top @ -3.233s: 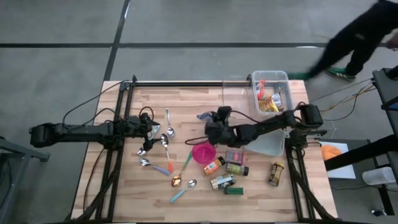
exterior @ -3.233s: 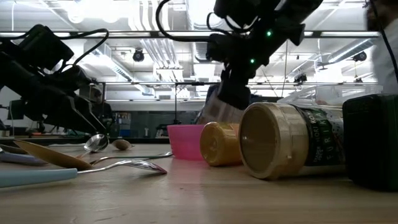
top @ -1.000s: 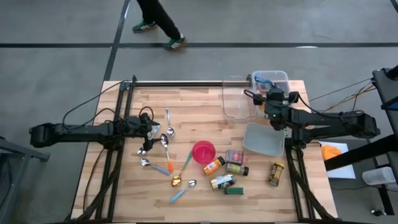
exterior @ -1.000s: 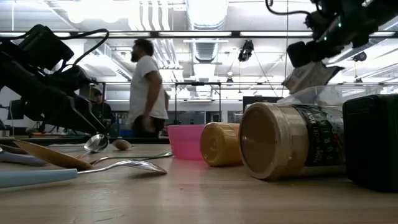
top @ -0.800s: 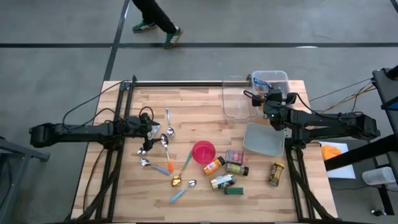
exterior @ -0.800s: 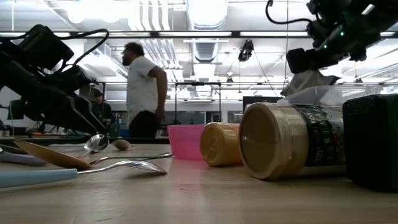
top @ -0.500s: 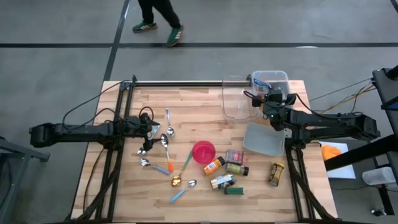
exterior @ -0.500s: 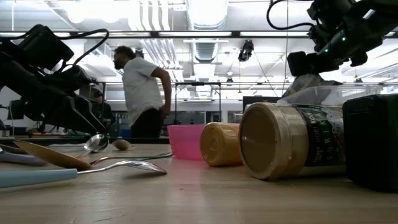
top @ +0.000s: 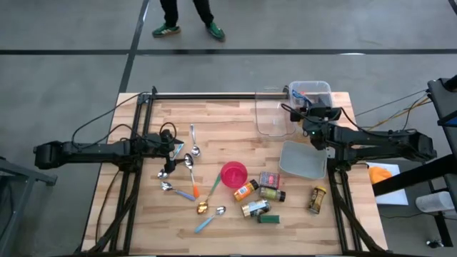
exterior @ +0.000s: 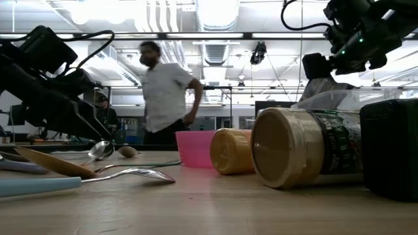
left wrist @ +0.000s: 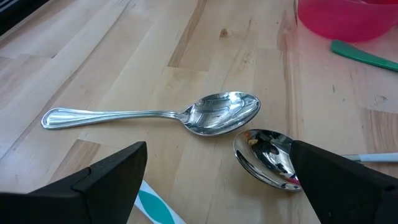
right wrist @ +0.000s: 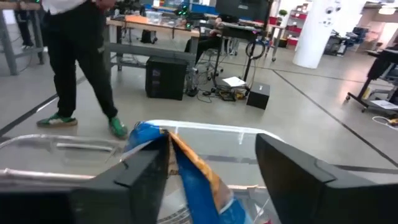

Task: Pick & Place Food Item
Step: Put the blue noodle pack into the white bin, then put the red seasoning can into the transparent bin

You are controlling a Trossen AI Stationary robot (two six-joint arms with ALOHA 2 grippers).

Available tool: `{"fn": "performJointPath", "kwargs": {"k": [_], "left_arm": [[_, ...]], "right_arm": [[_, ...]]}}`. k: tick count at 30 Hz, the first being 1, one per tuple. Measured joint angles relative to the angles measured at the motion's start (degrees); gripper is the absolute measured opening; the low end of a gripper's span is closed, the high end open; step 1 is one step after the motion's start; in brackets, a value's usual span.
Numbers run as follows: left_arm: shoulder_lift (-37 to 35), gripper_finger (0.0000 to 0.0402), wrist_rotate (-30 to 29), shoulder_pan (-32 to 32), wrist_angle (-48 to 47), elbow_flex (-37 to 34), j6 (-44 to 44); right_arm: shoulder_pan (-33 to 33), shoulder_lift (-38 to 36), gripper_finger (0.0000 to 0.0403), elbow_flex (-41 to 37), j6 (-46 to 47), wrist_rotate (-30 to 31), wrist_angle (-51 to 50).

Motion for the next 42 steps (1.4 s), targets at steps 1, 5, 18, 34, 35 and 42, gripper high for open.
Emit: {"fn": "performJointPath", "kwargs": {"k": [1,5,18,34,35,42], "left_arm": [[0.0,0.0396,0.0,0.0,0.0,0.0,0.0],[0.0,0.0396,0.0,0.0,0.0,0.0,0.0],[0.0,0.0396,0.0,0.0,0.0,0.0,0.0],[0.0,0.0396,0.0,0.0,0.0,0.0,0.0],[0.0,0.0396,0.0,0.0,0.0,0.0,0.0],[0.0,0.0396,0.0,0.0,0.0,0.0,0.0]], "right_arm": [[0.0,-0.1,0.0252,0.0,0.0,0.5,0.1],[0.0,-0.4,0.0277,1.2,-0.3,0.7,0.1],[0.1,-0.5,0.0290,9.5,-9.1,-5.2,0.0],[0.2,-0.5,0.0290,11.3,-7.3,-25.1,0.2],[0.2,-0.5,0.0290,11.3,-6.1,-27.4,0.3],[0.2,-0.1,0.0290,11.2,-5.8,-42.6,0.1]]}}
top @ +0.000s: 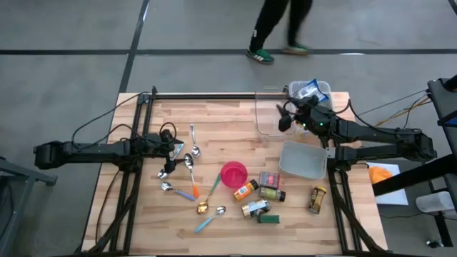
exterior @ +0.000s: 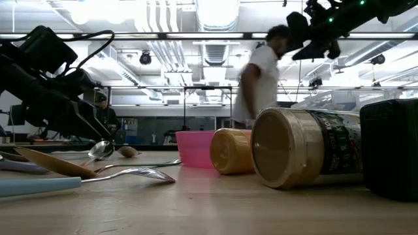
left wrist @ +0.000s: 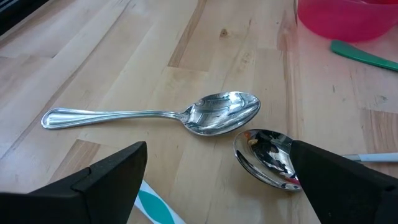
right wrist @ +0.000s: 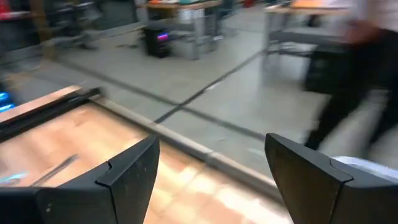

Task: Pick & Place Food Item
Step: Put the red seasoning can into the transparent bin

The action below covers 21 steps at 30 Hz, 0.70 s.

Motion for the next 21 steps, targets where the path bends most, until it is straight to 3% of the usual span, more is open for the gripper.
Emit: {"fn": "performJointPath", "kwargs": {"k": [10,17,21], "left_arm": [[0.0,0.0396,0.0,0.0,0.0,0.0,0.0],[0.0,0.0396,0.0,0.0,0.0,0.0,0.0],[0.0,0.0396,0.0,0.0,0.0,0.0,0.0]], "right_arm": [[0.0,0.2,0.0290,-2.3,-6.2,-26.9,4.8],[1.2,0.2,0.0290,-7.6,-9.5,-28.8,18.2],[1.2,0.1,0.0290,-7.7,-9.7,-28.8,18.6]]}}
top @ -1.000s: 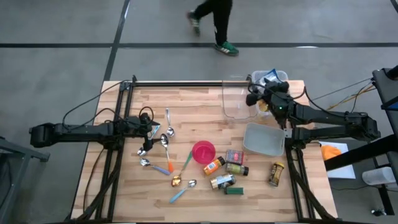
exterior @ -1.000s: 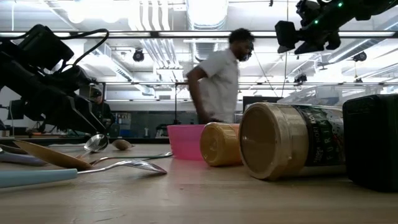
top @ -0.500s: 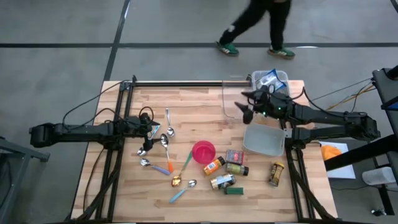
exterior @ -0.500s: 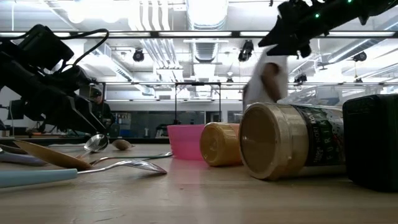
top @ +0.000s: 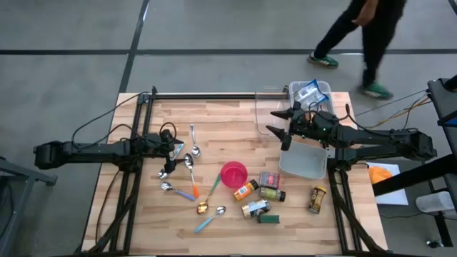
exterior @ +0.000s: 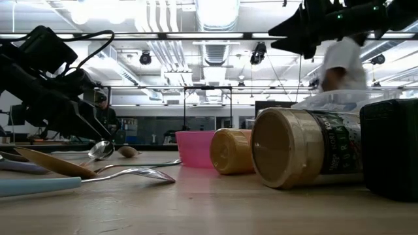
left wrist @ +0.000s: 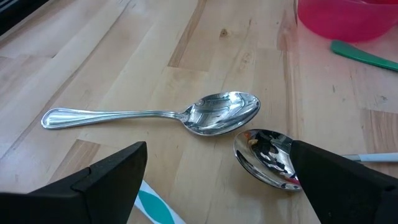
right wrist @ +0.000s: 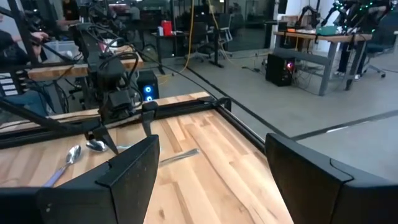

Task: Pick & Place Food Item
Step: Put the red seasoning can into the transparent bin

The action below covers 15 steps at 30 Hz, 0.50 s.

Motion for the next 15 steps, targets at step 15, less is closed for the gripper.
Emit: {"fn": "performJointPath", "kwargs": {"k": [15], "left_arm": [[0.0,0.0396,0.0,0.0,0.0,0.0,0.0]], "right_arm": [[3.6,0.7,0.0290,0.5,-1.8,-1.5,-2.3]]}}
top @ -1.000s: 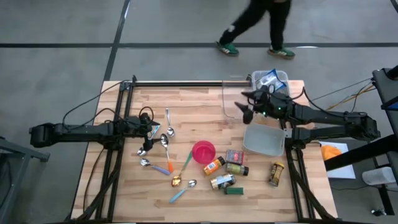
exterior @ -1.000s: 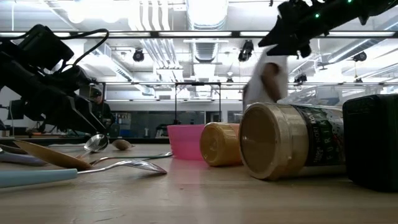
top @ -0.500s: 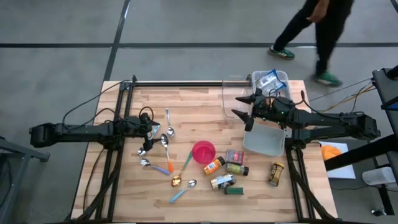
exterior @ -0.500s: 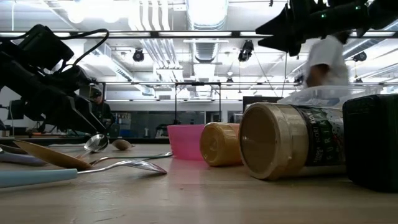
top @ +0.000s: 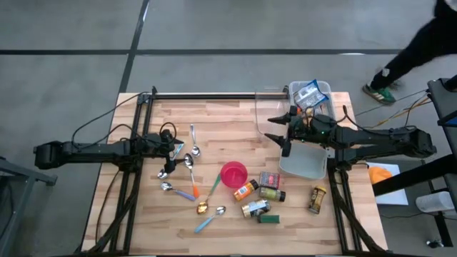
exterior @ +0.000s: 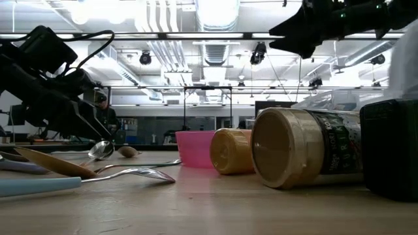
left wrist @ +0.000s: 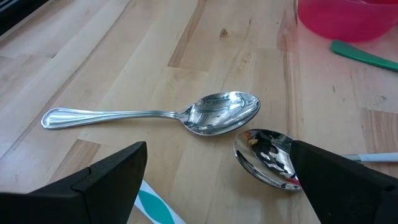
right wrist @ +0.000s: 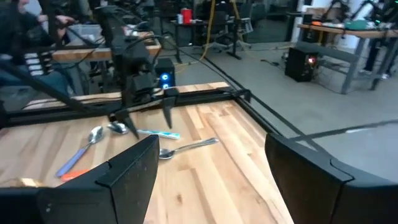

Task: Pick & Place Food Item
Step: Put the red seasoning can into the transparent bin

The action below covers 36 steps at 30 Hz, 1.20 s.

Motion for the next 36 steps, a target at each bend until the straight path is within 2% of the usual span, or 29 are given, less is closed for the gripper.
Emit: {"fn": "performJointPath", "kwargs": {"k": [8,12,16,21,30,36], "left_arm": [[0.0,0.0396,0.0,0.0,0.0,0.0,0.0],[0.0,0.0396,0.0,0.0,0.0,0.0,0.0],[0.0,0.0396,0.0,0.0,0.0,0.0,0.0],[0.0,0.0396,0.0,0.0,0.0,0.0,0.0],[0.0,0.0396,0.0,0.0,0.0,0.0,0.0],[0.0,0.0396,0.0,0.0,0.0,0.0,0.0]], "right_arm": [[8.3,4.4,0.0290,5.0,-1.9,3.5,-4.8],[12.3,8.8,0.0290,9.9,-2.7,8.3,-11.5],[15.0,13.0,0.0290,16.5,-0.9,12.2,-22.3],[16.5,17.1,0.0290,24.5,5.4,12.3,-32.4],[19.0,24.5,0.0290,35.2,8.0,12.0,-47.0],[22.2,31.0,0.0290,42.1,16.6,12.0,-60.5]]}}
